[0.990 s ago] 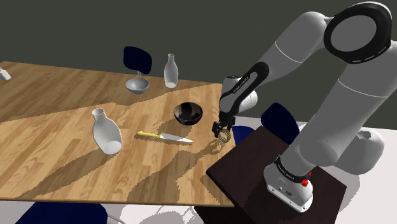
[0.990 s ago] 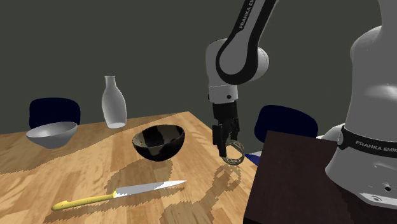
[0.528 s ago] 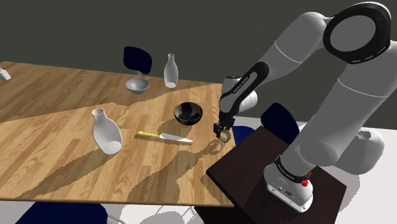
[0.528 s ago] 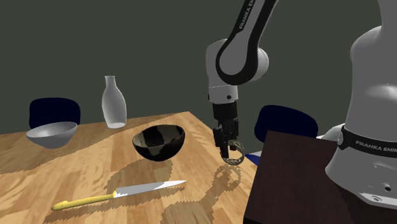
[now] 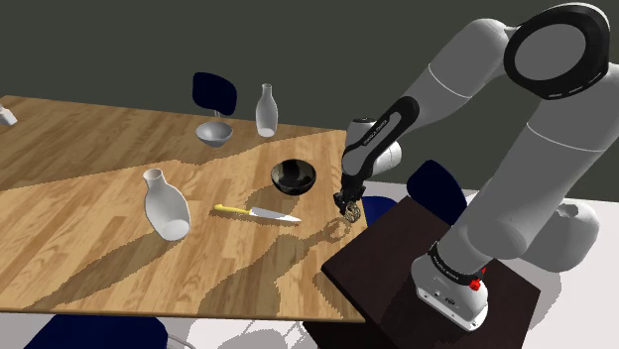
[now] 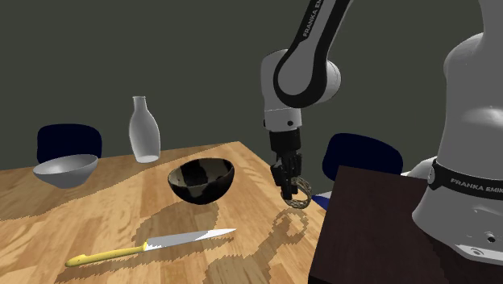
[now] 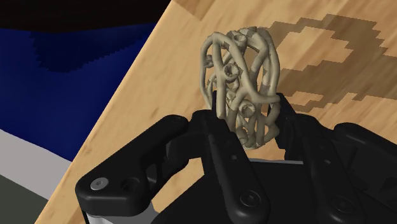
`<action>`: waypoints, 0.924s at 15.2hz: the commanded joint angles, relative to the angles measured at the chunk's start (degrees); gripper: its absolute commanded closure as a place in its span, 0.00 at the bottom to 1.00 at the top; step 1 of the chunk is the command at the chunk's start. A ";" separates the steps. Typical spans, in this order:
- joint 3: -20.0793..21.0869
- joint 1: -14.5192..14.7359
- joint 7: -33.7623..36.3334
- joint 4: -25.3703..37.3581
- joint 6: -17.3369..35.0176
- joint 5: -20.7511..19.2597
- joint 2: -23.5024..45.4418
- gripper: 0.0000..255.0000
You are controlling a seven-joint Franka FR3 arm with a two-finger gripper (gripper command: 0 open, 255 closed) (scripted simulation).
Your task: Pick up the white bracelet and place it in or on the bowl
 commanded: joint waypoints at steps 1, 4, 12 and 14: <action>0.00 0.00 0.00 0.01 0.01 0.01 0.01 1.00; -0.38 0.04 1.20 -0.33 -2.74 -1.41 -3.14 1.00; -0.71 -0.34 3.74 -0.44 -10.41 -4.33 -11.06 1.00; -0.71 -0.48 4.24 -0.30 -12.38 -4.86 -12.91 1.00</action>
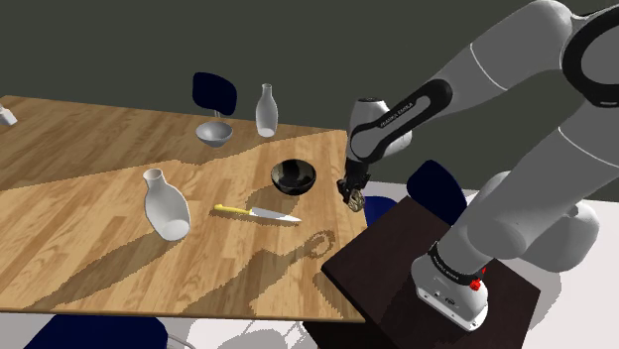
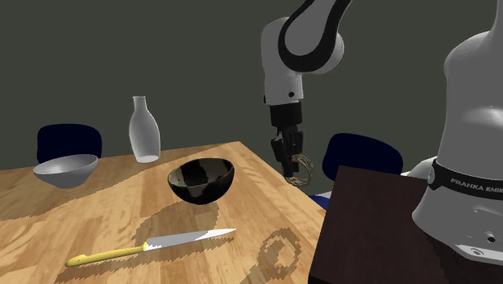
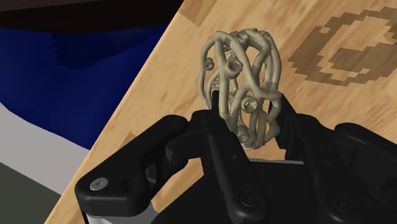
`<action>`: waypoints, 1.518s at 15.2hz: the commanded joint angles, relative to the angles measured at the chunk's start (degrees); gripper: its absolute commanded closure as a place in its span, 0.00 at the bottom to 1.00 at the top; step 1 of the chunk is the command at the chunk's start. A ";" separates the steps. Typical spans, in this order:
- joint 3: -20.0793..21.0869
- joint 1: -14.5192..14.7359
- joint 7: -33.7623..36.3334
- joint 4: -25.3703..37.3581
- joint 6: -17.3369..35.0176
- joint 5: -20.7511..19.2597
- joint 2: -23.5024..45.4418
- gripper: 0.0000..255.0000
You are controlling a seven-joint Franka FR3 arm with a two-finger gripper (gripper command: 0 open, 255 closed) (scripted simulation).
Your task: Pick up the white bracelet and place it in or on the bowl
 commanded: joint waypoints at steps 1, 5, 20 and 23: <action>-0.09 -0.21 0.32 0.11 -1.80 -0.55 -1.66 1.00; -0.04 -0.46 1.14 0.67 -5.75 -1.39 -5.09 1.00; 0.20 -1.09 3.17 4.64 -19.49 -3.11 -14.95 1.00; 0.80 -0.27 3.95 11.32 -19.27 -2.32 -8.14 1.00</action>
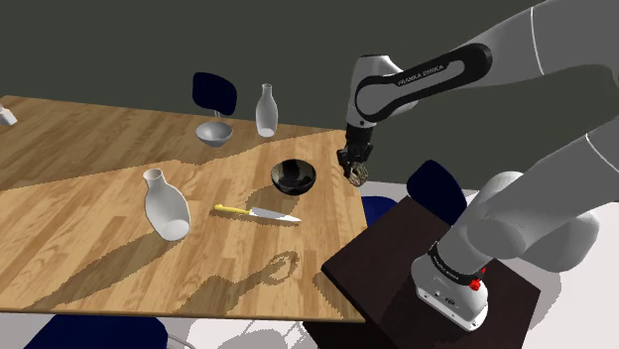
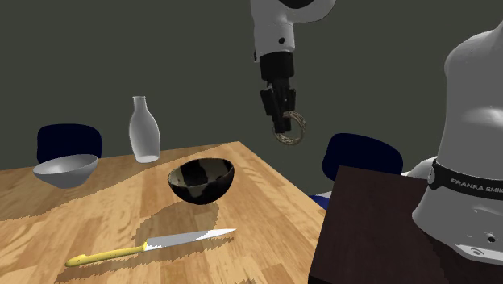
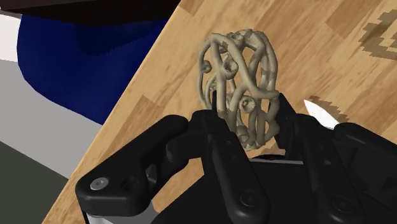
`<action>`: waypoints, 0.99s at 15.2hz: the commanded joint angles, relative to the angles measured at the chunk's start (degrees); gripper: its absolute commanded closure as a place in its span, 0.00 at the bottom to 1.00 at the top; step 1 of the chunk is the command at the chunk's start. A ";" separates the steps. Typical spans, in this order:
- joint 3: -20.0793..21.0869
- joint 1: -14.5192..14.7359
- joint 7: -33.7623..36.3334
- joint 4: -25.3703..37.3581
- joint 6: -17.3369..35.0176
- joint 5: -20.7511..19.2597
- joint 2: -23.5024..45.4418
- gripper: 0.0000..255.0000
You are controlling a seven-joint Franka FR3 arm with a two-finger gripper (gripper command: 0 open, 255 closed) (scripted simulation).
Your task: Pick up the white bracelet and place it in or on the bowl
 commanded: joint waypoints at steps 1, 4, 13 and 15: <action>0.43 0.52 0.57 4.35 0.21 0.49 4.52 1.00; 0.93 1.08 1.39 11.48 -0.52 0.93 10.85 1.00; 2.03 2.24 4.07 35.66 -6.10 1.21 29.20 1.00; 2.20 2.46 4.70 41.85 -8.02 1.13 33.42 1.00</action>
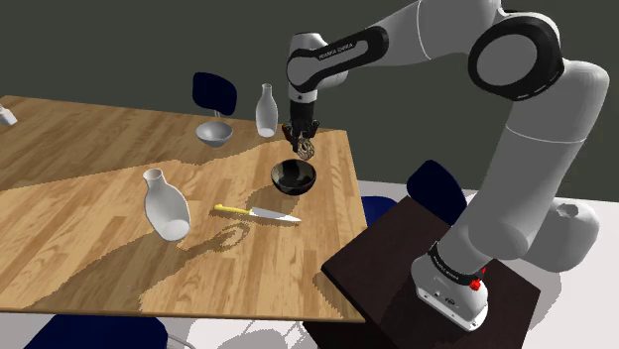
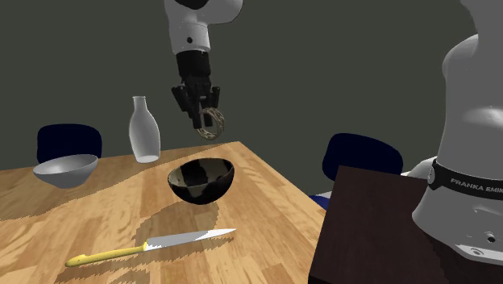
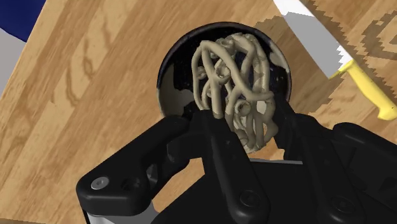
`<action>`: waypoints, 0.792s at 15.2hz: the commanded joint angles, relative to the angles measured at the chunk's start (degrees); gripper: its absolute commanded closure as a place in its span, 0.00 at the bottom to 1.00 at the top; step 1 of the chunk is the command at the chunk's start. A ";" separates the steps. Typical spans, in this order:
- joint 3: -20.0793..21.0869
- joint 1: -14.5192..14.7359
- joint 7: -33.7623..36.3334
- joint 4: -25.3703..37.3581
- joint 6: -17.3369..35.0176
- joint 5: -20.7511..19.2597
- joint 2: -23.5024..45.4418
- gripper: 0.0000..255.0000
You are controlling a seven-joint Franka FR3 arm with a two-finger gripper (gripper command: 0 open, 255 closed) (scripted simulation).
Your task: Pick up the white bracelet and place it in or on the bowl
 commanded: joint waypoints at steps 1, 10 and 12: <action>0.09 0.10 0.46 6.29 -2.09 -0.09 4.14 1.00; 0.17 0.13 -0.21 3.77 3.67 0.23 7.42 1.00; 0.20 0.13 -0.36 3.35 4.91 0.31 8.24 1.00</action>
